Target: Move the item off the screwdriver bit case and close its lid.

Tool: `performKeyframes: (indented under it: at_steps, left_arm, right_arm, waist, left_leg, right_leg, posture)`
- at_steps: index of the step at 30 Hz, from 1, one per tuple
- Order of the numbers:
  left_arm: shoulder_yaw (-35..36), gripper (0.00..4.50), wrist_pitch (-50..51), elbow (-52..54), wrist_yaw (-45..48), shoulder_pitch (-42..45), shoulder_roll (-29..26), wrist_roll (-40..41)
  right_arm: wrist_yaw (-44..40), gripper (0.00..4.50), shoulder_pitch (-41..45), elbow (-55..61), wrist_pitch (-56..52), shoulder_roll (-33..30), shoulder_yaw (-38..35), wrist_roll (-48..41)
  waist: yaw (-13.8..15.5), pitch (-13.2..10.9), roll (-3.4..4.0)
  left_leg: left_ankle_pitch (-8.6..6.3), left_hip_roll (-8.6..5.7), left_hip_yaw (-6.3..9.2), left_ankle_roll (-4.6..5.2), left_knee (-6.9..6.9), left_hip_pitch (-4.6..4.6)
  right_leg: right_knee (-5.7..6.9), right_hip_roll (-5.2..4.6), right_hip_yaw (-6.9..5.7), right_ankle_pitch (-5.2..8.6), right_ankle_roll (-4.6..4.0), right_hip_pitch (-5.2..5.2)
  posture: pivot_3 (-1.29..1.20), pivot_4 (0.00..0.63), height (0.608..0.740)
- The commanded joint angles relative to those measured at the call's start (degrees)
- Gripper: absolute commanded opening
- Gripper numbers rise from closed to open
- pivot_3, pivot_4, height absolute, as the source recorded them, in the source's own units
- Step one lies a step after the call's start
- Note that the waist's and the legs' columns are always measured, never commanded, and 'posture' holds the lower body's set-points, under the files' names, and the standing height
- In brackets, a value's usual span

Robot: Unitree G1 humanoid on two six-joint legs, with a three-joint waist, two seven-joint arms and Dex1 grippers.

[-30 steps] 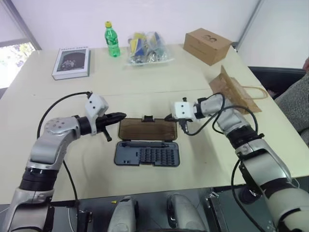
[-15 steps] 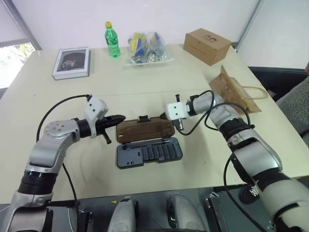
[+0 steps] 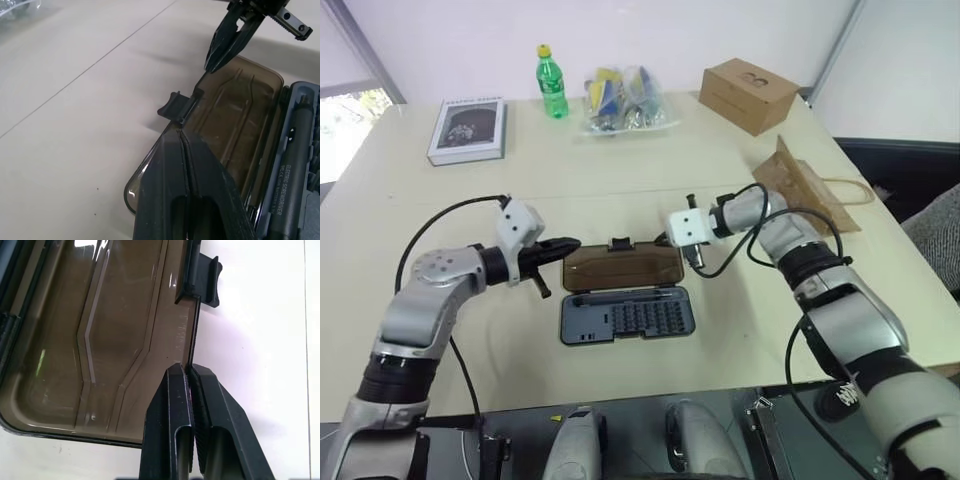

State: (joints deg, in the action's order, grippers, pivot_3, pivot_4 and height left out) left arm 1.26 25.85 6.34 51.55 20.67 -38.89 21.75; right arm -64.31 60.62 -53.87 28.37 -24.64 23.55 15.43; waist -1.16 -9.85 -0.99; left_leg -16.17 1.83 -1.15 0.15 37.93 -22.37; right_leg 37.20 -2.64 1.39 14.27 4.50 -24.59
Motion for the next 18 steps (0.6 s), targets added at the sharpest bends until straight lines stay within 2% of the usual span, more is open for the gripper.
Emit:
performKeyframes:
  at_steps: [1, 7, 8, 9, 15, 16, 18]
  left_arm:
    - [0.5, 0.0, -0.7, 0.3, 0.4, 1.1, -0.3, -0.1]
    - [0.7, 0.0, -0.9, 0.1, 0.5, 1.2, -0.3, -0.3]
    - [0.7, 0.0, -0.9, 0.0, 0.6, 1.1, -0.3, -0.3]
    - [0.7, 0.0, -0.9, 0.0, 0.5, 1.1, -0.3, -0.3]
    - [0.8, 0.0, -0.6, 0.5, 0.6, 0.7, -0.3, 0.0]
    - [0.8, 0.0, -0.4, 0.7, 0.7, 0.5, -0.4, 0.1]
    - [1.2, 0.0, 0.0, 1.4, 1.0, 0.0, -0.6, 0.8]
  right_arm:
    - [-0.9, 0.05, -0.2, 3.1, -1.0, -0.6, -1.7, -1.5]
    - [-2.0, 0.05, -0.9, 3.9, -2.2, -0.7, -1.9, -1.9]
    - [-2.3, 0.64, -0.9, 3.9, -2.4, -0.7, -1.9, -2.0]
    - [-2.5, 0.96, -1.0, 4.0, -2.5, -0.7, -1.9, -2.0]
    - [-2.4, 4.03, -0.6, 5.3, -3.8, -1.4, -2.8, -2.3]
    - [-2.9, 4.43, -0.6, 7.2, -5.6, -2.0, -3.9, -3.6]
    - [-3.4, 4.43, -1.5, 13.5, -9.9, -3.6, -6.7, -6.6]
  waist:
    - [0.0, 0.0, 0.0]
    - [0.0, 0.0, 0.0]
    - [0.0, 0.0, 0.0]
    - [0.0, 0.0, 0.0]
    - [0.0, 0.0, 0.01]
    - [0.0, 0.0, 0.02]
    - [0.1, -0.1, 0.08]
  left_leg:
    - [0.0, 0.0, 0.0, 0.0, 0.0, 0.0]
    - [0.0, 0.0, 0.0, 0.0, 0.0, 0.0]
    - [0.0, 0.0, 0.0, 0.0, 0.0, 0.0]
    - [0.0, 0.0, 0.0, 0.0, 0.0, 0.0]
    - [0.0, 0.0, 0.0, 0.0, 0.0, 0.0]
    - [0.0, 0.0, 0.0, 0.0, 0.0, 0.0]
    - [0.0, 0.0, 0.0, 0.0, 0.0, -0.01]
  right_leg:
    - [0.0, 0.0, 0.0, 0.0, 0.0, 0.0]
    - [0.0, 0.01, 0.0, 0.0, 0.0, 0.0]
    - [0.0, 0.01, 0.0, 0.0, 0.0, 0.0]
    - [0.0, 0.01, 0.0, 0.0, 0.0, 0.0]
    - [0.0, 0.01, 0.0, 0.0, 0.0, 0.0]
    - [0.0, 0.01, 0.0, 0.0, 0.0, 0.0]
    - [0.0, 0.0, 0.0, 0.0, 0.0, 0.0]
  posture:
    - [0.0, 0.15, 0.74]
    - [0.0, 0.15, 0.74]
    - [0.0, 0.15, 0.74]
    - [0.0, 0.15, 0.74]
    - [0.0, 0.15, 0.74]
    - [0.0, 0.15, 0.74]
    - [0.0, 0.15, 0.74]
